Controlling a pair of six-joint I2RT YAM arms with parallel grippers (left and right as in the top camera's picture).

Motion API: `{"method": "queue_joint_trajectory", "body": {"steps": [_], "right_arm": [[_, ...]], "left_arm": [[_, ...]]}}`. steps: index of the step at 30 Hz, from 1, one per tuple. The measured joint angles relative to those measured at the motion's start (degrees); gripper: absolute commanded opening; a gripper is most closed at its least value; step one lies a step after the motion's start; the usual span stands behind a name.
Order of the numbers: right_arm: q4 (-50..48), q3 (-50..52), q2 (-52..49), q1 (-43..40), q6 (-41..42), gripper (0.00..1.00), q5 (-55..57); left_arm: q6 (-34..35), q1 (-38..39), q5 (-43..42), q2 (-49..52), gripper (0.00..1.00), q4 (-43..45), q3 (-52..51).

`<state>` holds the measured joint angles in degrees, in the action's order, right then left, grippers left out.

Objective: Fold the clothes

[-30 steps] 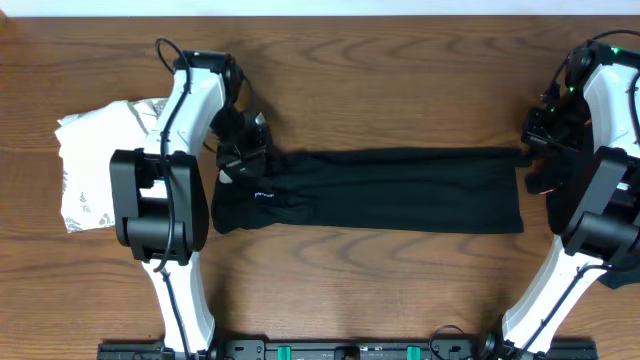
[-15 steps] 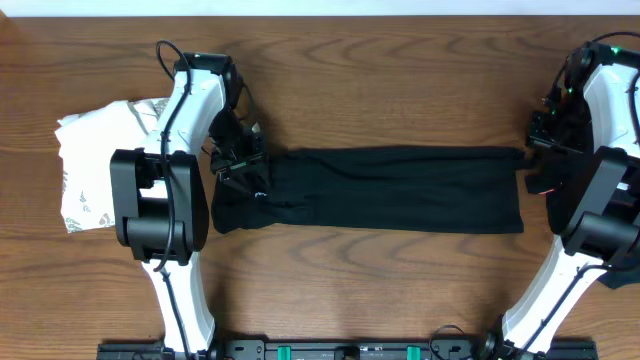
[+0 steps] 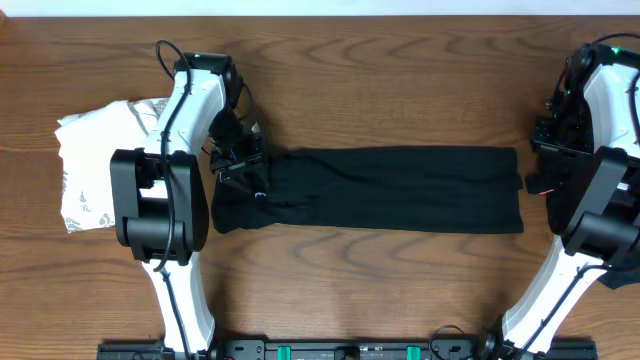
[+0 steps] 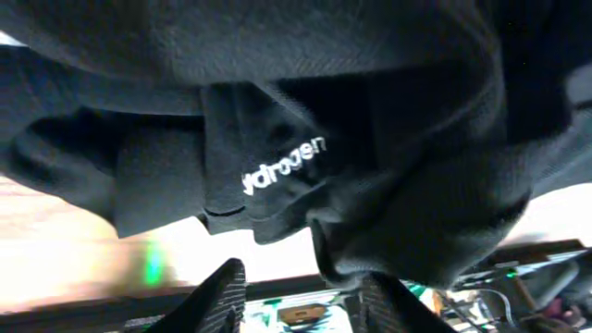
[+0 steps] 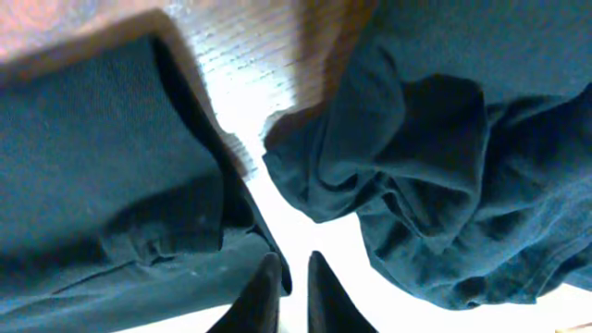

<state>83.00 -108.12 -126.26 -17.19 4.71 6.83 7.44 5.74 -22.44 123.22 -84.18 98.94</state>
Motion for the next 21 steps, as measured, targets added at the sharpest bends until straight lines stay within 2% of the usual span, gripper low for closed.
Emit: {"method": "queue_joint_trajectory", "body": {"steps": [6, 12, 17, 21], "right_arm": [[-1.27, 0.00, 0.00, 0.02, -3.98, 0.05, -5.90], [-0.33, 0.00, 0.00, 0.13, -14.32, 0.06, -22.10], [-0.55, 1.09, 0.00, 0.72, -17.84, 0.07, -27.87], [-3.02, 5.01, 0.00, 1.51, -18.43, 0.07, -29.49]], "left_arm": [[0.52, -0.04, 5.25, -2.91, 0.41, 1.95, 1.03], [1.97, -0.04, 7.65, -11.34, 0.40, 4.98, 2.01], [3.13, 0.87, 7.37, -14.23, 0.24, 9.11, 2.32], [3.08, 4.37, 7.21, -14.23, 0.20, 12.92, 2.25]]}}
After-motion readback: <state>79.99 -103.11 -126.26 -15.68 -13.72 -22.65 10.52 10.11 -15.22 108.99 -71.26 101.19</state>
